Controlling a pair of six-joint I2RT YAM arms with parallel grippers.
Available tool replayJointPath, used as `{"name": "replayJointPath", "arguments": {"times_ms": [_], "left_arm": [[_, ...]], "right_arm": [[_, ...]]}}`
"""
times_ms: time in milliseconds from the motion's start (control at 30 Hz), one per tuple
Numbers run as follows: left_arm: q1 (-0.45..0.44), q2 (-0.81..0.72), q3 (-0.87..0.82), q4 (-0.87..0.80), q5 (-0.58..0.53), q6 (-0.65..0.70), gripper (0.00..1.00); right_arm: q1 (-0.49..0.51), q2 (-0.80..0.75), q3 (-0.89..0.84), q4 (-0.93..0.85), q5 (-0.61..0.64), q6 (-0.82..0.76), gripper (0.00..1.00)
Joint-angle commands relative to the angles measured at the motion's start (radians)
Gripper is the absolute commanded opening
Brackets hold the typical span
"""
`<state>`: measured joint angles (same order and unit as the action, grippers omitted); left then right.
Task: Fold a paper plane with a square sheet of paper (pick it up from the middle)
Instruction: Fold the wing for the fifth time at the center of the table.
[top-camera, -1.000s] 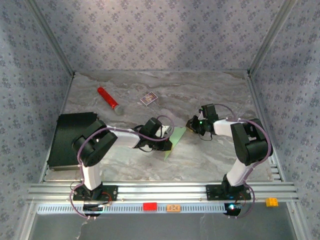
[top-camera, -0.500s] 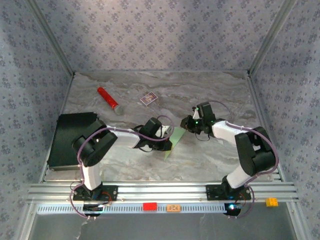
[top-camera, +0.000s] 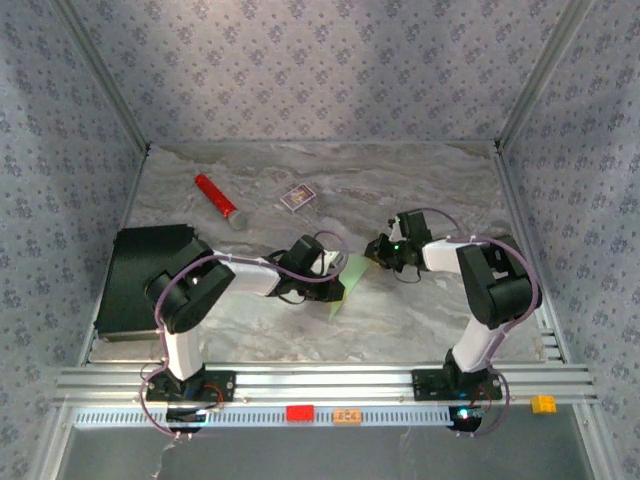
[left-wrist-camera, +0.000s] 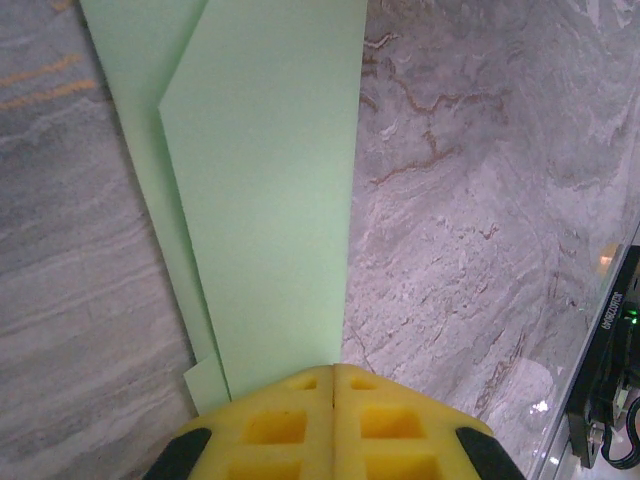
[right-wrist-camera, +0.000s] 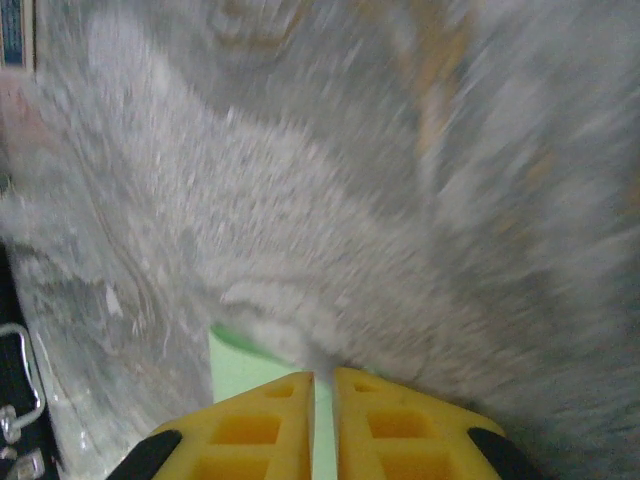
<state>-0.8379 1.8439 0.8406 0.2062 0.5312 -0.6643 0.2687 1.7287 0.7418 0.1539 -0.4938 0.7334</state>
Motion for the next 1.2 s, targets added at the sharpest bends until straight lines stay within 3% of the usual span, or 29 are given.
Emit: {"name": "replayJointPath", "arguments": {"times_ms": [0, 200, 433, 667, 767, 1000, 1167], "left_arm": [[-0.010, 0.037, -0.038, -0.099, -0.007, 0.000, 0.00], [-0.010, 0.035, -0.038, -0.097, -0.006, -0.002, 0.00], [-0.014, 0.031, -0.039, -0.088, -0.008, -0.007, 0.00], [-0.015, 0.028, -0.037, -0.077, -0.011, -0.016, 0.00], [-0.014, 0.025, -0.038, -0.077, -0.011, -0.017, 0.00], [-0.016, -0.011, -0.023, -0.081, 0.010, -0.034, 0.00], [-0.021, -0.074, 0.035, -0.134, 0.010, -0.024, 0.00]], "right_arm": [[-0.051, 0.012, -0.020, 0.054, 0.000, -0.004, 0.16], [-0.035, -0.118, -0.067, 0.078, -0.003, 0.024, 0.18], [0.086, -0.255, -0.115, 0.021, 0.067, 0.026, 0.20], [0.218, -0.188, -0.116, 0.039, 0.044, 0.042, 0.14], [0.233, -0.125, -0.109, 0.071, 0.013, 0.053, 0.07], [0.231, -0.050, -0.130, 0.035, 0.087, 0.047, 0.05], [0.210, -0.028, -0.171, 0.084, 0.070, 0.057, 0.05]]}}
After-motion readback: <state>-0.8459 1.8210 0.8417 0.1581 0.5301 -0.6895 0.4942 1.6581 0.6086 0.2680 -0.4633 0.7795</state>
